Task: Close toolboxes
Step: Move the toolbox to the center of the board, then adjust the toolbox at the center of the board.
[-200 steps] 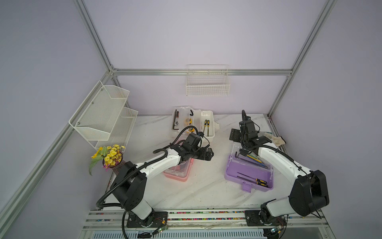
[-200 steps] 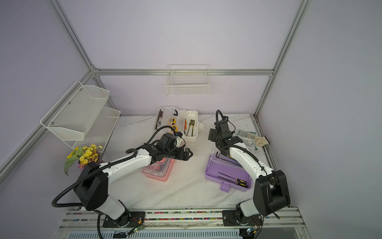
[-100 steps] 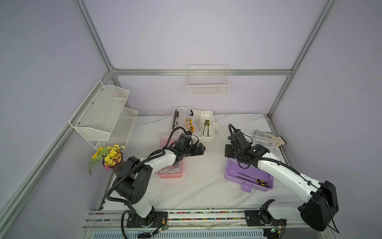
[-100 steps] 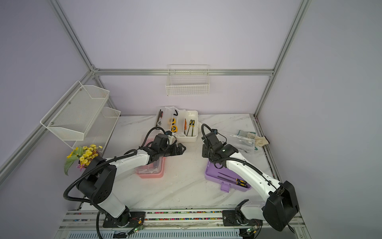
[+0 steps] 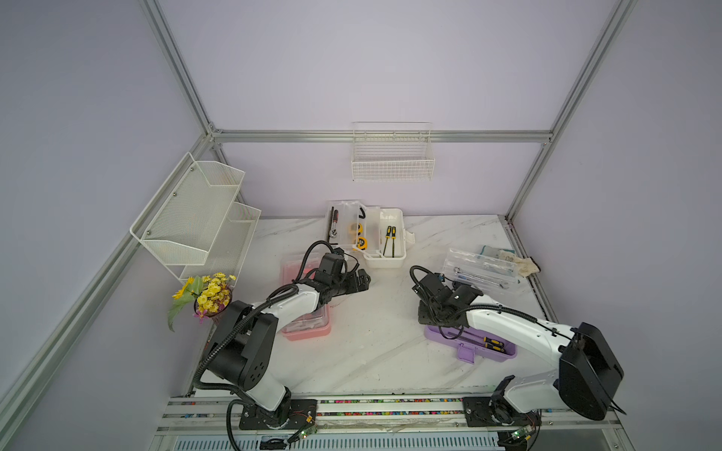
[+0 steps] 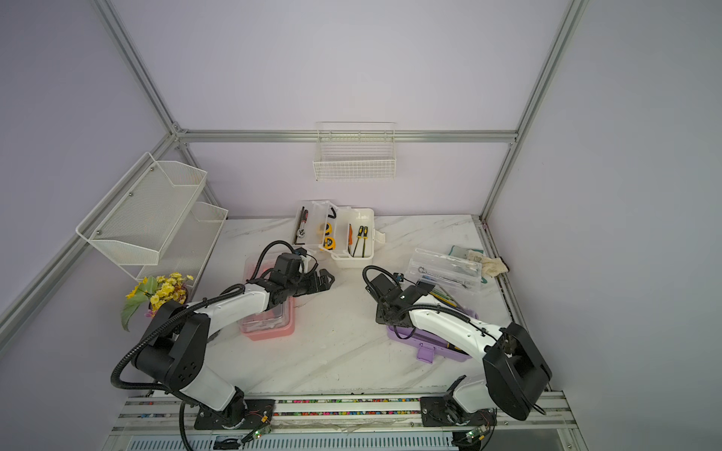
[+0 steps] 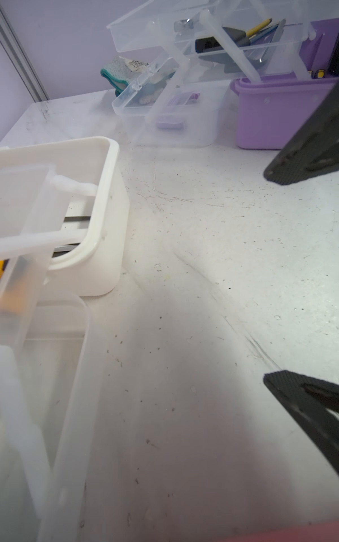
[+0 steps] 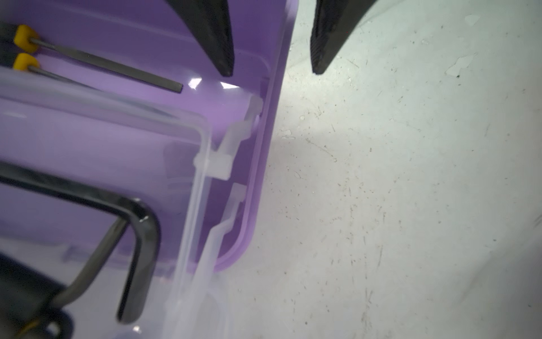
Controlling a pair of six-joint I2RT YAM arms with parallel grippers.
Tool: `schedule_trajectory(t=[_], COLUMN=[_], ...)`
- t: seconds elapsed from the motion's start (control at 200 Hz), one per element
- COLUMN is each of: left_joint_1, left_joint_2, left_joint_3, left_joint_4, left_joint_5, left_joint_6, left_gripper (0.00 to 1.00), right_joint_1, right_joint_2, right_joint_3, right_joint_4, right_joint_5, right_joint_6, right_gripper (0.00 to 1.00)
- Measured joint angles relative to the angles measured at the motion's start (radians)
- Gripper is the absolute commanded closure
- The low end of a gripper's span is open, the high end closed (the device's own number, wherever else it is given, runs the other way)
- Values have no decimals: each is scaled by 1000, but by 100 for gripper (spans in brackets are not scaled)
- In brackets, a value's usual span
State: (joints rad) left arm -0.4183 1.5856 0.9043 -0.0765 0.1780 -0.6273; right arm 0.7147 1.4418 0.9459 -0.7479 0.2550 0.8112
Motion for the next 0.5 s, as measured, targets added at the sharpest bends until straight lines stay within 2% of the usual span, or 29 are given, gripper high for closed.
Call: schedule_trajectory(t=[0.245, 0.4, 0.5], left_joint_1=[-1, 2, 18], left_joint_2=[-55, -68, -69], left_joint_3=[0, 0, 0], left_joint_4=[-23, -33, -37], left_joint_5=[10, 13, 37], left_joint_6=[7, 11, 10], left_gripper=[0, 0, 0], right_joint_1=[0, 12, 66], right_joint_2=[67, 91, 125], right_joint_3=[3, 19, 47], right_joint_4=[45, 54, 70], right_joint_5=[14, 13, 21], right_joint_6=[22, -18, -55], right_gripper=[83, 85, 86])
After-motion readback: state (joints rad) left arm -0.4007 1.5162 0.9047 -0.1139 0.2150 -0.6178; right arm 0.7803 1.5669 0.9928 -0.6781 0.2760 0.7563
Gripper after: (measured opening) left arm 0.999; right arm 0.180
